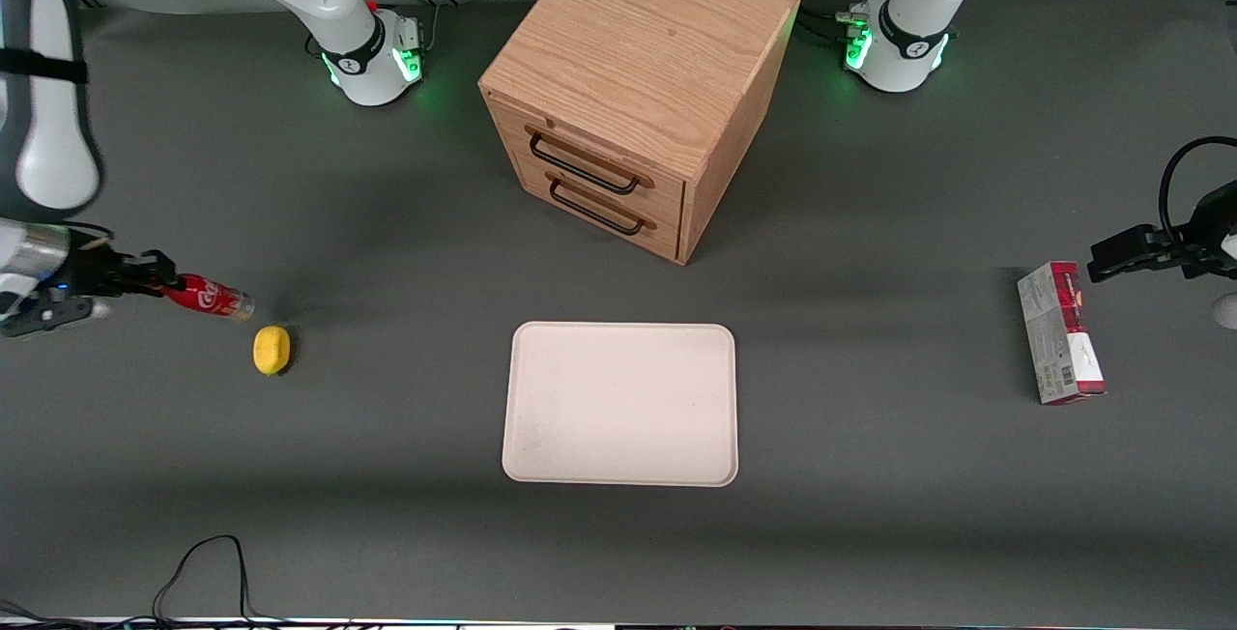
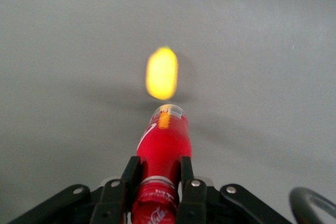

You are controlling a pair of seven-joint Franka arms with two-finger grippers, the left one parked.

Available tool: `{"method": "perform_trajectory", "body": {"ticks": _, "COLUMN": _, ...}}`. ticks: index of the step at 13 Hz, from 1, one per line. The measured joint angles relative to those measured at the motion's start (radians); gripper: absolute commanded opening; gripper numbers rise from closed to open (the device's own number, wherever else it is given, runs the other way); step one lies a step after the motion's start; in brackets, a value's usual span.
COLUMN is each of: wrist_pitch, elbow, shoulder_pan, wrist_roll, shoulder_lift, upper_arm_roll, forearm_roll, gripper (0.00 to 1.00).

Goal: Place coke bottle on tray
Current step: 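Close the right gripper on the bottle's neck and lift it, then carry the bottle over the cream tray and stand it upright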

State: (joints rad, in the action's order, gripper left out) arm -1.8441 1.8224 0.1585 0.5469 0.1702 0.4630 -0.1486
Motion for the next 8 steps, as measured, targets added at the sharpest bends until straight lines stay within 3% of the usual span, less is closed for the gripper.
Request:
{"method": "perform_trajectory", "body": {"ticks": 4, "wrist_pitch": 0.317, "elbow": -0.360, "shoulder_pan": 0.007, "wrist_roll": -0.205, "shoulder_lift": -0.004, "upper_arm_roll": -0.155, "forearm_roll": 0.038, "gripper": 0.07}}
{"method": "perform_trajectory", "body": {"ticks": 8, "wrist_pitch": 0.422, "elbow": -0.574, "shoulder_pan": 0.010, "wrist_roll": -0.420, "shoulder_lift": 0.059, "upper_arm_roll": -0.336, "forearm_roll": 0.042, "gripper": 0.09}}
